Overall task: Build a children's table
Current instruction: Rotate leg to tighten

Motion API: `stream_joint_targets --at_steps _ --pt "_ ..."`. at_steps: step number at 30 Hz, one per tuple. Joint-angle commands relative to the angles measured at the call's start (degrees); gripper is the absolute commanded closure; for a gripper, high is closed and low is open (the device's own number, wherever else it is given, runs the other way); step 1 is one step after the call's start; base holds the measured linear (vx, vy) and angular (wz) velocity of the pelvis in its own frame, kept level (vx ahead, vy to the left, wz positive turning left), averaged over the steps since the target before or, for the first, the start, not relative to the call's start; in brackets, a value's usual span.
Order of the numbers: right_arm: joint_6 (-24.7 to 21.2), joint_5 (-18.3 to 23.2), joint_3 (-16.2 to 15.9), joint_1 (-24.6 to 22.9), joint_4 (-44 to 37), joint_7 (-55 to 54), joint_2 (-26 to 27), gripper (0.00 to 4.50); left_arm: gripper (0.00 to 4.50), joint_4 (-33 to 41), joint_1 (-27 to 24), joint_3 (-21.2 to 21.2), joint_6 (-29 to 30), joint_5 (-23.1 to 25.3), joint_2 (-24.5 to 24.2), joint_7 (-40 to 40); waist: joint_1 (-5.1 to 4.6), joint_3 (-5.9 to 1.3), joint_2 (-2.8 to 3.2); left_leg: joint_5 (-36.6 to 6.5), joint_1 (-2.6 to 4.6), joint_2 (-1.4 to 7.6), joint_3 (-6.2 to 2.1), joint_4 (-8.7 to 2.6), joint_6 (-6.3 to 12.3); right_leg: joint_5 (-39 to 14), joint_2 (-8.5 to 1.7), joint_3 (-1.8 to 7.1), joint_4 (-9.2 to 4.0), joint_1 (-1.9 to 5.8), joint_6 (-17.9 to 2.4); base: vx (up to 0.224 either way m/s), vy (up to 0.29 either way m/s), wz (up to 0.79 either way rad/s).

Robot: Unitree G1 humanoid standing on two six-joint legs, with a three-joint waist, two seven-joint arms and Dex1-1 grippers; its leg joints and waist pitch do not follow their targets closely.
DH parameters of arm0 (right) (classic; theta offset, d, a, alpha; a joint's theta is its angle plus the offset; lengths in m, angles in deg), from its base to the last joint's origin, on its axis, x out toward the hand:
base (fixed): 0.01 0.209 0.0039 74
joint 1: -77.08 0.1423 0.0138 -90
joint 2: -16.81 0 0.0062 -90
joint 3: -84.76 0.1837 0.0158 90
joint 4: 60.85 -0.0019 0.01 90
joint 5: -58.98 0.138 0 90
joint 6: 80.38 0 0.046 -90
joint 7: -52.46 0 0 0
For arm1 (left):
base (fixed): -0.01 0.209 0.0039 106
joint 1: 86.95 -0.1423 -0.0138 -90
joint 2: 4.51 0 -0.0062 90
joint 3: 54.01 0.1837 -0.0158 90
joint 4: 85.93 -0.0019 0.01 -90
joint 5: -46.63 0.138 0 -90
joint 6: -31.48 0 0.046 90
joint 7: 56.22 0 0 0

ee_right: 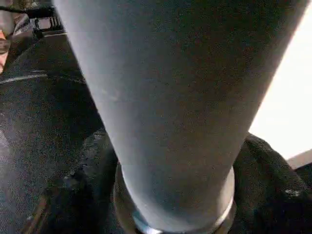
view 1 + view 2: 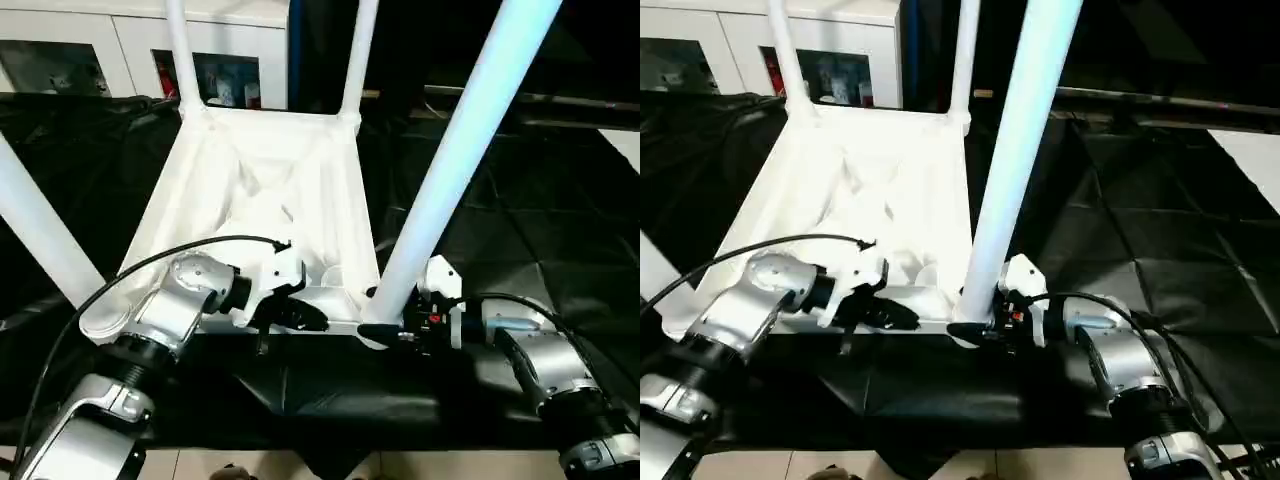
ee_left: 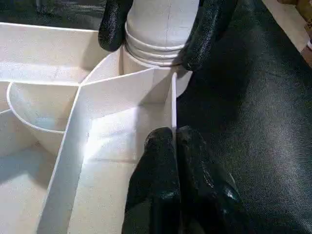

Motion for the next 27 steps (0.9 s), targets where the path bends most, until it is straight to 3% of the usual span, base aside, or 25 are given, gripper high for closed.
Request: stream_joint_targets --at_steps 1,5,9,10,11,12,13,15,16,17,19,20,27 --pt "-0.5 0.1 -0.3 0.0 -0.8 0.6 0.6 1.73 4.5 0.2 -1.1 1.6 0.1 0.4 0.6 -0.4 0.08 -3.28 0.1 -5.7 -0.09 3.07 -0.74 -3.18 4.55 -5.6 -4.93 3.65 -3.17 3.0 -13.3 0.0 0.0 0.0" --pt "0.3 -1.8 0.4 -0.2 1.9 -6.5 2.8 1.77 4.5 -1.4 -0.5 0.9 -0.1 1.8 3.3 6.6 -0.1 -3.17 0.14 -6.6 -0.06 3.07 -0.84 -3.28 3.77 -7.6 -5.01 3.65 -3.39 2.78 -12.8 0.0 0.0 0.0" --pt "-0.2 -5.5 1.2 0.3 5.6 -18.0 5.7 1.79 4.5 -4.1 0.7 0.9 0.1 4.1 6.5 14.4 -0.33 -2.51 -0.08 -12.1 0.37 2.8 -1.02 -3.73 1.33 -20.4 -5.17 3.53 -5.08 2.57 -9.3 0.0 0.0 0.0" --pt "-0.6 -5.8 1.4 0.2 5.9 -20.0 6.4 1.79 4.5 -4.5 0.9 0.9 0.3 4.4 7.2 15.6 -0.57 -2.28 -0.04 -14.8 0.54 2.72 -1.27 -3.96 0.65 -27.2 -5.23 3.43 -5.83 2.33 -6.5 0.0 0.0 0.0" --pt "-1.5 -6.4 2.5 0.6 7.2 -25.3 8.1 1.79 4.5 -5.4 1.4 1.1 0.6 5.1 8.8 18.0 -0.65 -2.34 -0.16 -15.4 0.7 2.73 -1.34 -3.94 0.52 -28.4 -5.26 3.41 -6.02 2.24 -5.9 0.0 0.0 0.0" --pt "-3.2 -7.1 4.4 1.3 9.3 -34.1 11.3 1.8 4.5 -6.9 2.3 1.3 1.5 6.0 11.9 22.0 -0.89 -2.32 0.18 -15.9 0.91 2.78 -1.42 -4.02 0.02 -29.0 -5.19 3.48 -6.14 1.91 -5.5 0.0 0.0 0.0" --pt "-3.2 -7.1 4.4 1.3 9.3 -34.1 11.3 1.8 4.5 -6.9 2.3 1.3 1.5 6.0 11.9 22.0 -1.22 -2.24 0.11 -17.4 1.13 2.78 -1.6 -4.1 -0.8 -30.1 -5.14 3.31 -6.29 1.64 -5.2 0.0 0.0 0.0" --pt "-4.4 -8.5 4.5 2.1 10.3 -40.6 14.5 1.8 4.5 -7.6 3.0 2.4 2.0 6.5 15.2 24.0 -1.76 -2.35 0.04 -18.1 0.7 2.7 -1.82 -4.22 -0.87 -30.6 -5.2 3.21 -6.36 1.94 -4.5 0.0 0.0 0.0" --pt "-4.5 -9.0 4.1 2.4 10.4 -42.2 15.8 1.8 4.5 -7.8 3.3 3.0 2.1 6.6 16.6 24.4 -1.77 -2.44 0.07 -18.0 0.82 2.67 -1.79 -4.13 -0.61 -30.4 -5.31 3.3 -6.55 1.77 -4.3 0.0 0.0 0.0" --pt "-4.3 -9.1 3.7 2.5 10.1 -42.5 16.9 1.8 4.5 -7.8 3.4 3.4 2.1 6.7 17.5 24.4 -1.77 -2.45 0.64 -17.8 0.81 2.62 -1.77 -4.15 -0.4 -29.2 -5.25 3.43 -6.46 1.7 -4.7 0.0 0.0 0.0" --pt "-3.2 -9.3 3.1 2.6 9.8 -41.6 17.8 1.8 4.5 -7.9 3.5 3.8 1.8 6.7 18.3 24.3 -1.82 -2.61 0.23 -17.6 0.65 2.67 -1.65 -4.16 0.06 -26.6 -5.08 3.53 -6.27 1.78 -5.1 0.0 0.0 0.0" --pt "-1.7 -9.0 2.6 2.8 10.0 -40.7 18.1 1.24 4.5 -8.0 3.6 4.1 1.4 6.8 18.6 24.0 -1.78 -2.72 0.2 -17.2 0.57 2.73 -1.59 -4.15 0.4 -24.9 -5.12 3.65 -6.05 1.82 -5.6 0.0 0.0 0.0" --pt "0.4 -7.2 2.7 3.9 9.2 -35.2 16.1 0.68 4.5 -7.2 2.7 3.6 1.0 6.7 15.6 20.5 -1.65 -3.03 0.37 -15.5 0.25 2.72 -1.42 -4.07 1.36 -21.1 -5.08 3.73 -5.6 2.18 -7.2 0.0 0.0 0.0"
